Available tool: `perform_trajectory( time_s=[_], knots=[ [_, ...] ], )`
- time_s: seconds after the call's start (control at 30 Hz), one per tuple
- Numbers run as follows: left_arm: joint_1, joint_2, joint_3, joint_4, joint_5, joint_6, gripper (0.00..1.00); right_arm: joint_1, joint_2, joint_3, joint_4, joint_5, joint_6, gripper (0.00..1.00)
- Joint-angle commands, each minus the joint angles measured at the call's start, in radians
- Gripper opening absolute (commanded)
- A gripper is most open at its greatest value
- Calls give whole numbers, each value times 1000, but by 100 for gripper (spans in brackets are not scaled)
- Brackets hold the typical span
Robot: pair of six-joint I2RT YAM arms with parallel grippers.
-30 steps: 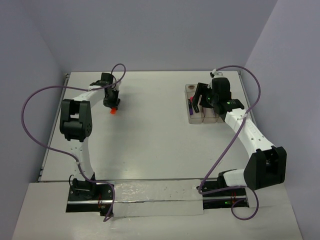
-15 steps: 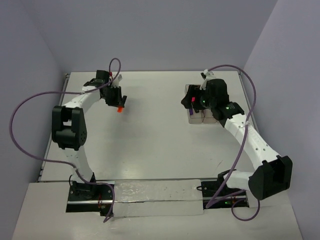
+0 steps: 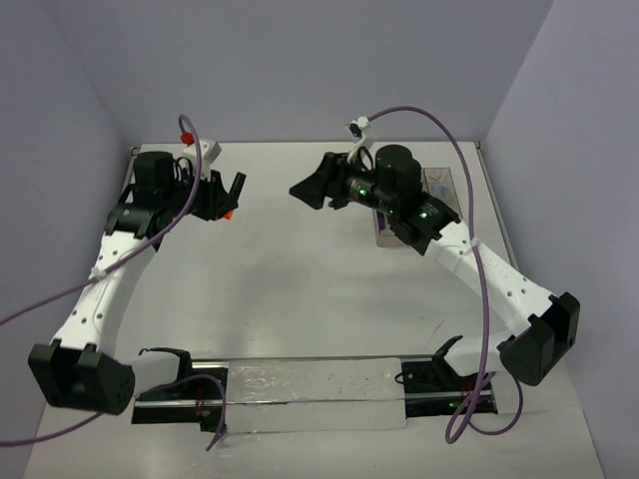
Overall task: Sort the stationery into containers
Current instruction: Pick up the pen from the center of the board.
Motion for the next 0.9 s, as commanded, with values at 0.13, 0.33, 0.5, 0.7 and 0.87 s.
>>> perform_trajectory(
  time_s=[0.13, 0.33, 0.5, 0.7, 0.87],
  knots=[
    [-10, -168, -65, 14, 40, 45, 0, 184, 180, 200, 172, 136, 113, 75],
    [-10, -196, -78, 17, 28, 21, 0, 233, 317, 309, 131, 226, 135, 75],
    [-10, -211, -91, 38, 40, -26, 0, 247, 409, 386, 73, 250, 139, 75],
    [-10, -216, -104, 57, 44, -38, 0, 252, 487, 417, 43, 267, 153, 75],
    [-10, -203, -114, 82, 43, -56, 0, 254, 557, 447, 75, 192, 200, 66]
  ],
)
